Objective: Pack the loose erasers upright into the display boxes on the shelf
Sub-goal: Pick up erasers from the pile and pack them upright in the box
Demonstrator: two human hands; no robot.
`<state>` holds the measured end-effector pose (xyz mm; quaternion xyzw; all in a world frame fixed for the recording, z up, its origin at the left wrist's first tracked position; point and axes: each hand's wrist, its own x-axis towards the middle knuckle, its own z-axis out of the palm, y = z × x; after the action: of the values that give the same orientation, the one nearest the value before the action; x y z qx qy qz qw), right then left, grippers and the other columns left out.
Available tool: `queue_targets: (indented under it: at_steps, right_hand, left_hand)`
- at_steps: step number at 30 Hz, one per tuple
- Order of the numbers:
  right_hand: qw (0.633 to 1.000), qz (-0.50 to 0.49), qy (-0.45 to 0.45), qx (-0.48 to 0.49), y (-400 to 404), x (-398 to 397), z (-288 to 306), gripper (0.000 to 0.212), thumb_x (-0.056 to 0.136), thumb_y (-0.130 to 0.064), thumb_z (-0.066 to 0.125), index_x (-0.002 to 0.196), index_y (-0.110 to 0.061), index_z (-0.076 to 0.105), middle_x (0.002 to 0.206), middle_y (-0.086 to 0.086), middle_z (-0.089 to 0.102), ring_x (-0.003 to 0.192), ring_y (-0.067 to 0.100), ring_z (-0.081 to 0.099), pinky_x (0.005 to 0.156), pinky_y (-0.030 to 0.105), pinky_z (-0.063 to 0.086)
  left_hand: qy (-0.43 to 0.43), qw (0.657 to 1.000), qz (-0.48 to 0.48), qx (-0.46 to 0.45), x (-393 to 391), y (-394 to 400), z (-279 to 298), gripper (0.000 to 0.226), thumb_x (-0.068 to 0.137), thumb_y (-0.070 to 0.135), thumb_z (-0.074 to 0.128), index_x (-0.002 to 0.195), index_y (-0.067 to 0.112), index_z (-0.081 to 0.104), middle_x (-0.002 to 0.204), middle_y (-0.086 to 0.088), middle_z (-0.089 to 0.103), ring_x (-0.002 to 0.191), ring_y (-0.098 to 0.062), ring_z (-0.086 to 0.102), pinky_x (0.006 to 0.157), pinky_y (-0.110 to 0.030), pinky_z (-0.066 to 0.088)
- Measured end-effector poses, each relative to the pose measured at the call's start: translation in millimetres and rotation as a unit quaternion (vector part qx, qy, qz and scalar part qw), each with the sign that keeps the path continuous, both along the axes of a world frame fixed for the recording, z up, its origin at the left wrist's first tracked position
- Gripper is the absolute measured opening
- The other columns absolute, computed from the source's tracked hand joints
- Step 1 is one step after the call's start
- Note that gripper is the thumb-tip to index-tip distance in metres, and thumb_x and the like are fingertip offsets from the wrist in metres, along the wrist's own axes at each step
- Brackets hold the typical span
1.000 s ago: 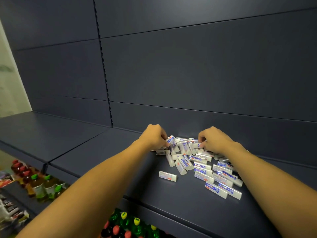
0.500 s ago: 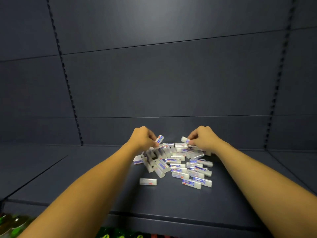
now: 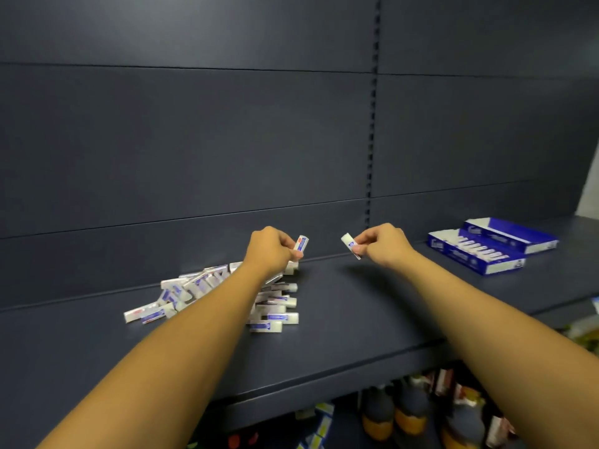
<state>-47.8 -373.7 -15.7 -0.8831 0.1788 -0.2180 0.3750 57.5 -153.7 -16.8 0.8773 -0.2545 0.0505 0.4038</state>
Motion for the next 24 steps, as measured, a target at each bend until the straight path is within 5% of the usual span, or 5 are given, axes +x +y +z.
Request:
queue_targets:
  at_steps: [8,17,24]
  right_hand:
    - [0.998,-0.052,0.005,-0.048,-49.7,-52.2,7.4,0.012,0.087,-0.021,0.076,0.099,-0.019,0.078,0.096,0.001,0.073,0.089,0.013,0.062,0.079,0.024,0.043]
    - [0.994,-0.071,0.008,-0.082,-124.9,-110.7,12.8,0.005,0.088,-0.025,0.074,0.090,-0.020,0.075,0.094,0.001,0.074,0.092,0.018,0.066,0.081,0.030,0.052]
    - [0.994,-0.063,0.011,-0.092,-187.4,-148.8,8.6,0.014,0.090,-0.026,0.073,0.101,-0.018,0.075,0.101,0.002,0.071,0.096,0.020,0.064,0.079,0.033,0.054]
  left_hand:
    - [-0.018,0.998,-0.034,0.045,-28.0,-67.7,4.1,0.015,0.077,0.025,0.086,0.072,0.028,0.073,0.089,-0.002,0.074,0.086,-0.018,0.067,0.084,-0.039,0.058]
    - [-0.040,0.997,-0.032,0.058,-83.3,-150.1,15.5,0.009,0.075,0.029,0.085,0.076,0.023,0.077,0.081,0.003,0.072,0.084,-0.014,0.066,0.082,-0.039,0.059]
    - [-0.040,0.998,-0.021,0.053,-125.3,-218.3,12.3,0.010,0.078,0.028,0.083,0.073,0.022,0.076,0.080,0.002,0.073,0.081,-0.013,0.066,0.080,-0.039,0.059]
